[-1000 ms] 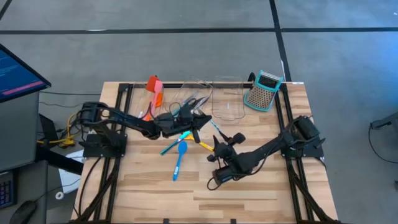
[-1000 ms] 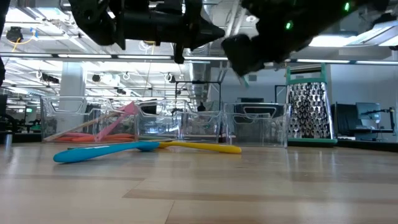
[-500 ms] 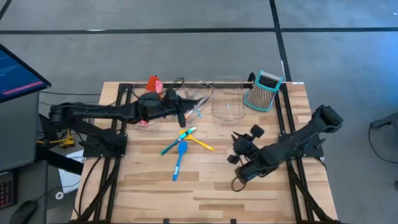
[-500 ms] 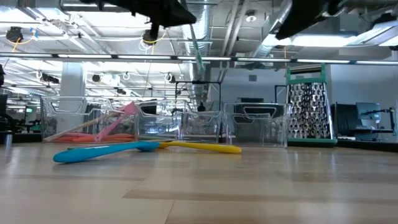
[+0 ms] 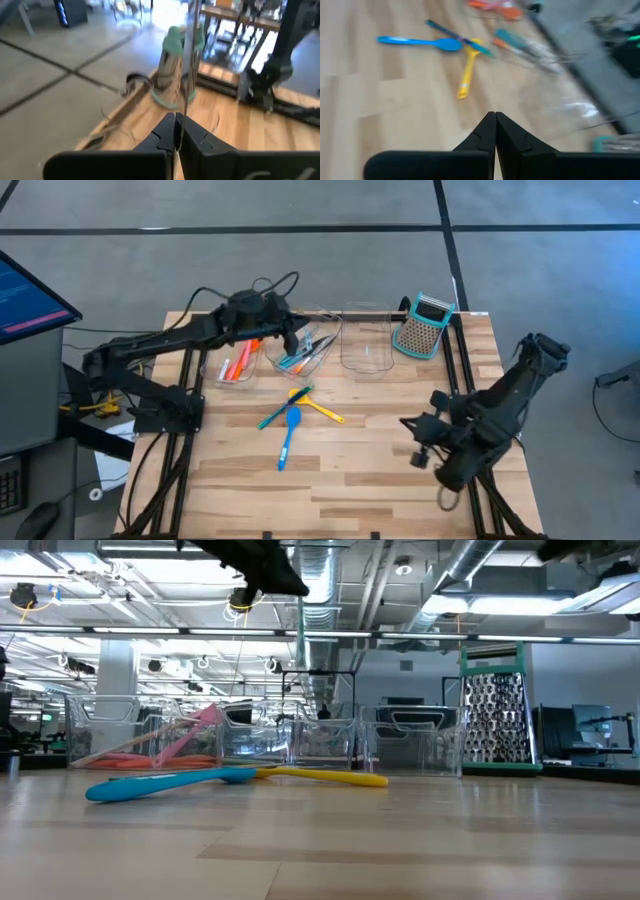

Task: Pick & Place Kitchen Items
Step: Put the white patterned knife into the middle transparent bin

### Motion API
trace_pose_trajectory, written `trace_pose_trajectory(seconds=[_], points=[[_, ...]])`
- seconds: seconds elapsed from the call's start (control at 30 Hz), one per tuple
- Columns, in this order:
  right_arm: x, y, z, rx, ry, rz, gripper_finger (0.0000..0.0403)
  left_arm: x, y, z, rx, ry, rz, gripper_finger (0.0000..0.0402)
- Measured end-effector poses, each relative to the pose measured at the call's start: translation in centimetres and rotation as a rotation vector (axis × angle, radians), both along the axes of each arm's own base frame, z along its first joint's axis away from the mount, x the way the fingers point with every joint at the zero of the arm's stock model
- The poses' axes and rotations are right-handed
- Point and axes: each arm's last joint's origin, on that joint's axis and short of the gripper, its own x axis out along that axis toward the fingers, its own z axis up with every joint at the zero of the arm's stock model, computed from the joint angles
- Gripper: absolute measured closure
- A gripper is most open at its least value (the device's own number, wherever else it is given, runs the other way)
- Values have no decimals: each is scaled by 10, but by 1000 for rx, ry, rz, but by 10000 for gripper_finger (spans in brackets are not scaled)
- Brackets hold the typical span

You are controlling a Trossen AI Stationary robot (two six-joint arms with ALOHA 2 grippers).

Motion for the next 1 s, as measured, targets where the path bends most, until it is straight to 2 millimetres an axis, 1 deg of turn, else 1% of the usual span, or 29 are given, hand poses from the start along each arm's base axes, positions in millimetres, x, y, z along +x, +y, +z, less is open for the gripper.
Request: trace_pose_trajectory(seconds=[0.1, 0.2, 0.37, 0.6, 0.73, 0.83, 1.0], points=[[-18, 2, -6, 77, -49, 67, 402, 11, 18, -5, -47, 72, -4, 401], [-32, 1, -14, 149, -102, 120, 402, 21, 33, -14, -66, 163, 1, 401], [-44, -5, -32, 212, -149, 172, 402, 31, 56, -26, -85, 280, 22, 401], [-49, -14, -60, 240, -168, 165, 403, 40, 81, -40, -119, 385, 48, 401], [-49, -14, -73, 259, -181, 166, 403, 45, 88, -59, -184, 435, 12, 401], [-49, -14, -77, 265, -186, 165, 403, 49, 91, -74, -239, 475, -24, 401], [-49, -14, -77, 266, -187, 165, 403, 55, 97, -103, -305, 571, -22, 401]])
